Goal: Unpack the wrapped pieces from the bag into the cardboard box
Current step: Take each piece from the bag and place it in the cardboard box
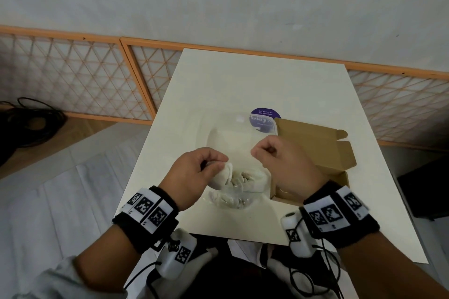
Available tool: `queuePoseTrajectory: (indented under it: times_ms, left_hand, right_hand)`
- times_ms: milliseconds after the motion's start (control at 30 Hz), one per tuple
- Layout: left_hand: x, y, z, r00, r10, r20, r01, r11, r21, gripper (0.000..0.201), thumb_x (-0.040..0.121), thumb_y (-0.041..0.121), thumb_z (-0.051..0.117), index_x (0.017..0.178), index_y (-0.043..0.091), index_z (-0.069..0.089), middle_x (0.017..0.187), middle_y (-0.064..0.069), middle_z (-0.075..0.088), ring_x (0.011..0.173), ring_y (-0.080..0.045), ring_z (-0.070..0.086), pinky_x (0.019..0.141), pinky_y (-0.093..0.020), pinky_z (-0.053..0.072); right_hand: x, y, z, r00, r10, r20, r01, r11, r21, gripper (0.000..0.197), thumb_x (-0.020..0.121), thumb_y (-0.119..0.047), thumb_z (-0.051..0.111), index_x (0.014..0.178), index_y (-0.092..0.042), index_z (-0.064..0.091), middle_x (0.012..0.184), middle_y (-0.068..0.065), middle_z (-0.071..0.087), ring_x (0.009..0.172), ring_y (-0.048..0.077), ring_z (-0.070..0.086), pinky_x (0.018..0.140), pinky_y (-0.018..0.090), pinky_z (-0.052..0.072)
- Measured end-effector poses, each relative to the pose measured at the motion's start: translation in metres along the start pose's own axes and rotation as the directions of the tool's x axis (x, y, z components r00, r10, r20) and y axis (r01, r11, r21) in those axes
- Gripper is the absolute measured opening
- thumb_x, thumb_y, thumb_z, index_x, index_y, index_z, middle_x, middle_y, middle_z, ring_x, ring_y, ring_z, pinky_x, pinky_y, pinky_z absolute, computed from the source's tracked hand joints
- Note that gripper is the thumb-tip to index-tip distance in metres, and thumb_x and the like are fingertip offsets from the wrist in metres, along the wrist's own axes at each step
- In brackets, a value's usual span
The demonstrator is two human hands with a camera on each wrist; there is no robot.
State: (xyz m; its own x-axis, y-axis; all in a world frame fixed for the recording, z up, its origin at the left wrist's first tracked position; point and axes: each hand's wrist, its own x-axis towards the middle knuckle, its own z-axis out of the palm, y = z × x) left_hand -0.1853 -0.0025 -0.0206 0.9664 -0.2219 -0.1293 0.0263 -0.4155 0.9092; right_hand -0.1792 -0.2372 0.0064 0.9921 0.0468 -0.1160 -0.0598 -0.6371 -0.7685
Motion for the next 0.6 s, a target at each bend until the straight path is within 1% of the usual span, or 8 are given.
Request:
queuePoseTrajectory:
  times_ms: [133, 200, 267, 300, 333, 400, 500, 600]
  left_hand:
    - [0.002, 0.004, 0.005, 0.999, 0.007, 0.041, -0.008, 0.999, 0.033, 0.016, 0.1, 0.013, 0.065, 0.101, 0.025, 0.075, 0.098, 0.012, 0.076, 0.092, 0.004, 0.068, 0.077, -0.006, 0.047]
    - [0.0, 0.0, 0.005, 0.998, 0.004, 0.056, -0.007, 0.999, 0.053, 0.018, 0.099, 0.013, 0.065, 0.1, 0.028, 0.075, 0.096, 0.012, 0.077, 0.092, 0.002, 0.069, 0.078, -0.009, 0.049]
    - [-0.004, -0.006, 0.003, 0.998, -0.003, 0.062, -0.001, 0.998, 0.068, 0.018, 0.099, 0.013, 0.065, 0.099, 0.029, 0.074, 0.095, 0.011, 0.077, 0.092, -0.001, 0.07, 0.079, -0.013, 0.052]
    - [-0.006, -0.009, 0.002, 0.998, -0.009, 0.064, 0.004, 0.998, 0.069, 0.018, 0.099, 0.013, 0.065, 0.1, 0.028, 0.074, 0.095, 0.011, 0.077, 0.092, -0.002, 0.07, 0.08, -0.014, 0.052]
    - [-0.008, -0.011, 0.001, 0.998, -0.015, 0.066, 0.01, 0.998, 0.069, 0.018, 0.099, 0.013, 0.064, 0.1, 0.027, 0.075, 0.096, 0.011, 0.077, 0.092, -0.002, 0.07, 0.08, -0.015, 0.052]
    - [-0.01, -0.014, 0.0, 0.998, -0.022, 0.059, 0.017, 0.997, 0.079, 0.018, 0.099, 0.013, 0.064, 0.102, 0.026, 0.074, 0.097, 0.01, 0.077, 0.092, -0.002, 0.07, 0.08, -0.015, 0.051]
    - [-0.011, -0.015, -0.002, 0.997, -0.024, 0.075, 0.015, 0.993, 0.115, 0.023, 0.102, 0.016, 0.06, 0.116, 0.03, 0.07, 0.096, 0.006, 0.075, 0.09, -0.006, 0.071, 0.084, -0.021, 0.053]
    - [-0.01, -0.015, 0.007, 0.98, -0.07, 0.187, 0.031, 0.979, 0.202, 0.039, 0.103, 0.018, 0.055, 0.137, 0.036, 0.058, 0.097, 0.007, 0.073, 0.084, -0.008, 0.072, 0.083, -0.02, 0.053]
  right_hand:
    - [0.007, 0.011, 0.006, 0.998, -0.042, 0.055, 0.049, 0.989, -0.138, 0.012, 0.101, -0.034, 0.063, 0.095, -0.029, 0.072, 0.092, -0.015, 0.072, 0.082, 0.002, 0.064, 0.073, 0.022, 0.05]
    - [0.01, 0.02, 0.021, 0.989, -0.031, 0.147, 0.059, 0.981, -0.186, 0.02, 0.1, -0.045, 0.063, 0.098, -0.028, 0.074, 0.094, -0.013, 0.071, 0.086, 0.002, 0.064, 0.077, 0.026, 0.051]
    - [0.012, 0.029, 0.038, 0.975, 0.015, 0.222, 0.052, 0.955, -0.292, 0.037, 0.095, -0.059, 0.06, 0.099, -0.025, 0.074, 0.094, -0.009, 0.069, 0.086, 0.009, 0.065, 0.077, 0.033, 0.055]
    - [0.013, 0.031, 0.047, 0.969, 0.038, 0.244, 0.052, 0.935, -0.351, 0.043, 0.094, -0.062, 0.059, 0.096, -0.022, 0.074, 0.091, -0.004, 0.069, 0.083, 0.015, 0.066, 0.075, 0.038, 0.055]
    - [0.014, 0.033, 0.055, 0.962, 0.056, 0.266, 0.058, 0.914, -0.401, 0.045, 0.094, -0.059, 0.058, 0.091, -0.017, 0.074, 0.087, 0.002, 0.069, 0.08, 0.021, 0.066, 0.072, 0.041, 0.054]
    - [0.016, 0.037, 0.067, 0.946, 0.086, 0.312, 0.071, 0.886, -0.459, 0.035, 0.097, -0.042, 0.057, 0.087, -0.012, 0.072, 0.086, 0.006, 0.07, 0.079, 0.028, 0.066, 0.068, 0.041, 0.052]
    - [0.016, 0.039, 0.068, 0.945, 0.071, 0.32, 0.079, 0.899, -0.43, 0.025, 0.102, -0.026, 0.051, 0.088, -0.015, 0.068, 0.09, 0.0, 0.068, 0.084, 0.023, 0.064, 0.07, 0.037, 0.049]
    - [0.011, 0.028, 0.052, 0.962, -0.017, 0.274, 0.112, 0.935, -0.338, 0.02, 0.103, -0.021, 0.051, 0.09, -0.019, 0.066, 0.089, -0.01, 0.065, 0.083, 0.015, 0.062, 0.075, 0.037, 0.053]
